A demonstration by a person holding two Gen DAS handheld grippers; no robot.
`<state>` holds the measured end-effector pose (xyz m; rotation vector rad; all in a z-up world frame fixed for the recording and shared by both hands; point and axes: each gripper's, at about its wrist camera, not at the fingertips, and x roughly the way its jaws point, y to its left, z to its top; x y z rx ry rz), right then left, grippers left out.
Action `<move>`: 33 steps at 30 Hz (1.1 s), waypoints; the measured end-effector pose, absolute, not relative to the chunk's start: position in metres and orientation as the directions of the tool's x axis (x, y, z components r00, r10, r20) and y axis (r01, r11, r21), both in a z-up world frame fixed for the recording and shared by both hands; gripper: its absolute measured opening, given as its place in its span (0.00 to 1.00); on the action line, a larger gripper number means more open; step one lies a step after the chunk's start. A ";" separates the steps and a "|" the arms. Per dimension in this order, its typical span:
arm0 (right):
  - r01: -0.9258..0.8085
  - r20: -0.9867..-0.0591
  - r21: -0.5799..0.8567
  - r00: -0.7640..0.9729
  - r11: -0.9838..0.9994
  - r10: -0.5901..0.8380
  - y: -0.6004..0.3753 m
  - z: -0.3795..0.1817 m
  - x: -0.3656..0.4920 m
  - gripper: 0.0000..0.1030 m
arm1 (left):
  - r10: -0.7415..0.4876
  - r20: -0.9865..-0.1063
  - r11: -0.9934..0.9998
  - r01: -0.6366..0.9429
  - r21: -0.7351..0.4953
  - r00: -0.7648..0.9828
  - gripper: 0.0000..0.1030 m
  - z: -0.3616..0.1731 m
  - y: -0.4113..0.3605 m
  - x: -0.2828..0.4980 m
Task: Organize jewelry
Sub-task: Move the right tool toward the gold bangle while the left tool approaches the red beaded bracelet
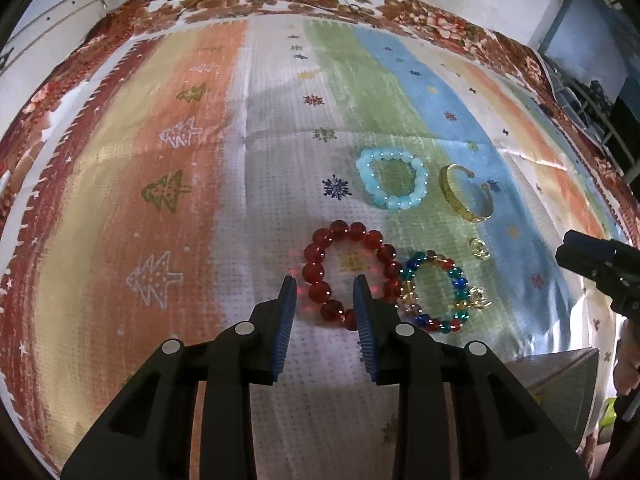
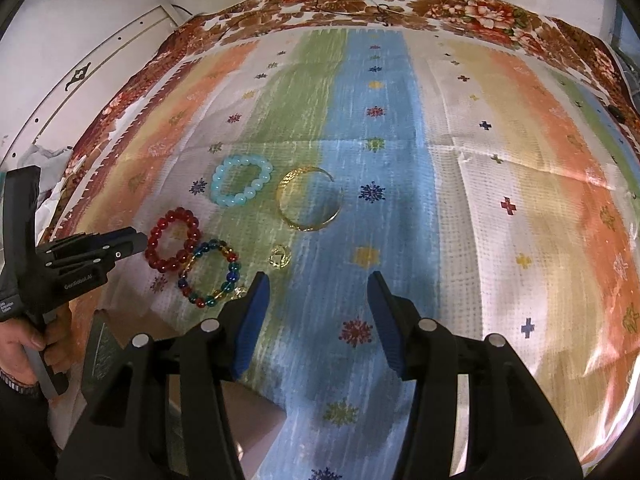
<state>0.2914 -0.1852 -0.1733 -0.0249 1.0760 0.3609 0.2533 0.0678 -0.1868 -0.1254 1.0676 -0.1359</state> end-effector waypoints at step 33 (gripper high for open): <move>-0.261 -0.878 0.149 0.409 0.954 0.249 -0.176 -0.212 0.358 0.53 | -0.105 -0.880 0.994 0.073 -0.080 0.463 0.34 -0.205 0.067 0.267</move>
